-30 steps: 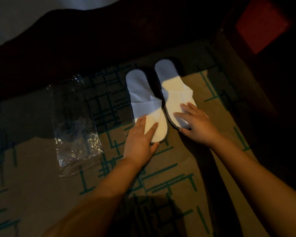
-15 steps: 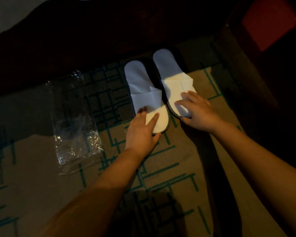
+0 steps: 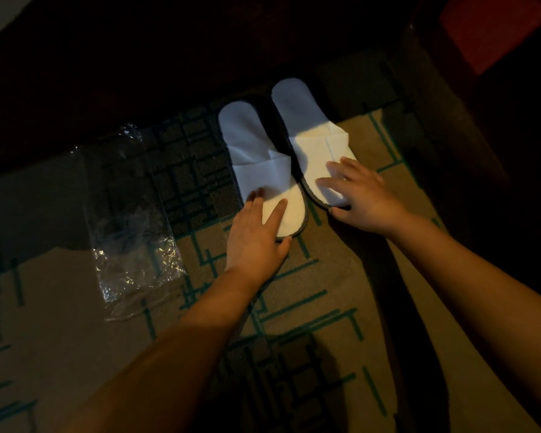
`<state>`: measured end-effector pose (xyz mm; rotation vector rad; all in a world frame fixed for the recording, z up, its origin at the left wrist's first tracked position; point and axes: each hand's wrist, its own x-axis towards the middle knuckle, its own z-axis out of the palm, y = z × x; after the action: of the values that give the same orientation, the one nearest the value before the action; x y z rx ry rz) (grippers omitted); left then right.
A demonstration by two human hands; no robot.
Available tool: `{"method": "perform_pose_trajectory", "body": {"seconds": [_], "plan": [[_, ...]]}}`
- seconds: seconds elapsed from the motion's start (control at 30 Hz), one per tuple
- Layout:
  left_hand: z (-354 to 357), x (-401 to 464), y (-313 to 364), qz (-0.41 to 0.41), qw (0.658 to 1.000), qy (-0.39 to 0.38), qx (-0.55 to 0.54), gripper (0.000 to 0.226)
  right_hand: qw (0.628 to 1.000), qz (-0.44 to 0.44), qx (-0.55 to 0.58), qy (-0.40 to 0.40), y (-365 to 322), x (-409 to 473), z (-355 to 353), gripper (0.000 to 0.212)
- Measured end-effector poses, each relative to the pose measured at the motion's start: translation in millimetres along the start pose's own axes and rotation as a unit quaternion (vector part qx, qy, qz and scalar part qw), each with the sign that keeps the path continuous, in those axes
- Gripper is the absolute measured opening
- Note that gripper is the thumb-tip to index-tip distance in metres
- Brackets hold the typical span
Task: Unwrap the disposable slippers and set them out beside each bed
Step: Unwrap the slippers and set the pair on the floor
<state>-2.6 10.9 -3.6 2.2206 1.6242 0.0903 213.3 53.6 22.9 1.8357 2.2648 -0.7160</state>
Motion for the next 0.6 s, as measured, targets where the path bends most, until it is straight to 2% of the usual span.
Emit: {"method": "perform_pose_trajectory", "body": {"seconds": [0.43, 0.6], "plan": [[8.7, 2.8, -2.1, 0.001, 0.999, 0.026, 0.02, 0.064, 1.0, 0.0, 0.004, 0.022, -0.1, -2.1, 5.2, 0.061], [4.1, 3.8, -1.8, -0.001, 1.0, -0.003, 0.012, 0.067, 1.0, -0.002, 0.013, 0.027, -1.7, -3.9, 5.3, 0.061]]}}
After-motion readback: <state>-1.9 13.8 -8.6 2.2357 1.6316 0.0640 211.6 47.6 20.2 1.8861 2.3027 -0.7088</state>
